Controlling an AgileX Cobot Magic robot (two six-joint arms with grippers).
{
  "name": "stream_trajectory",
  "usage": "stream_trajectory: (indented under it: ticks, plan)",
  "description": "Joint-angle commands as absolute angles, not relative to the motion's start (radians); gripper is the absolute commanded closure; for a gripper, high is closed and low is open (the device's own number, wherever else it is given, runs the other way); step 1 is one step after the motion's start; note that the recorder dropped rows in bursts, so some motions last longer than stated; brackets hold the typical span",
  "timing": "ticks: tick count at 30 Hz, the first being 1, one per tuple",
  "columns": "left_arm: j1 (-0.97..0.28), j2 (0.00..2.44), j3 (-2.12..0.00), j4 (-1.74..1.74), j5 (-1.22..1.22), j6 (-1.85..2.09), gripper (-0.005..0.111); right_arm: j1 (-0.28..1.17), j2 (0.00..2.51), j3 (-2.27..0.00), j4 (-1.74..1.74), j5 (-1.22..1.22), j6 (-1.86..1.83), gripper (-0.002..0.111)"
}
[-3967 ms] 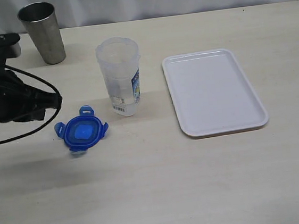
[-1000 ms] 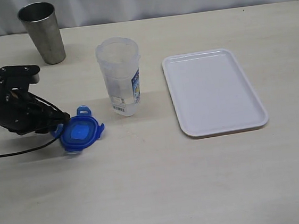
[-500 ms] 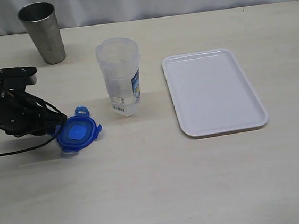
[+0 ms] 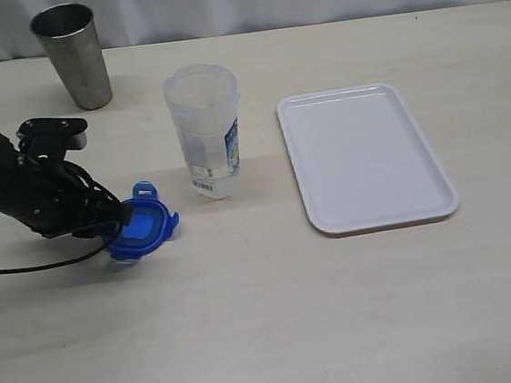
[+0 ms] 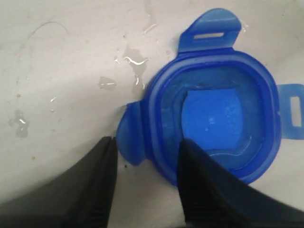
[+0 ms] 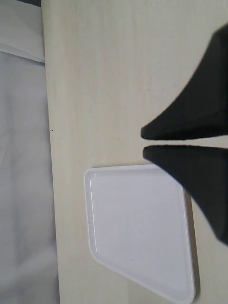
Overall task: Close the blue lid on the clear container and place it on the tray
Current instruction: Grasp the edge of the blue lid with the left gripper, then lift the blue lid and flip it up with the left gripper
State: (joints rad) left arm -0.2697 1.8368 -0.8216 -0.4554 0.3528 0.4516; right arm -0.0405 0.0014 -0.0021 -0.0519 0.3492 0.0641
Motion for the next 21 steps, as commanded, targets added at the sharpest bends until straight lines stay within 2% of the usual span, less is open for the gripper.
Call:
stream_trajectory:
  ticks: [1, 8, 17, 19, 21]
  plan:
    - [-0.274, 1.839, -0.830, -0.464, 0.339, 0.459, 0.069, -0.044, 0.000, 0.000, -0.060, 0.347, 0.056, 0.104]
    - [-0.274, 1.839, -0.830, -0.464, 0.348, 0.459, 0.097, -0.044, 0.000, 0.000, -0.060, 0.347, 0.056, 0.104]
    - [-0.274, 1.839, -0.830, -0.450, 0.366, 0.475, 0.100, -0.044, 0.000, 0.000, -0.060, 0.347, 0.056, 0.104]
    - [-0.274, 1.835, -0.830, -0.442, 0.355, 0.475, 0.107, -0.044, 0.000, 0.000, -0.060, 0.347, 0.056, 0.104]
    - [-0.274, 1.831, -0.830, -0.439, 0.332, 0.475, 0.107, -0.044, 0.000, 0.000, -0.060, 0.347, 0.056, 0.104]
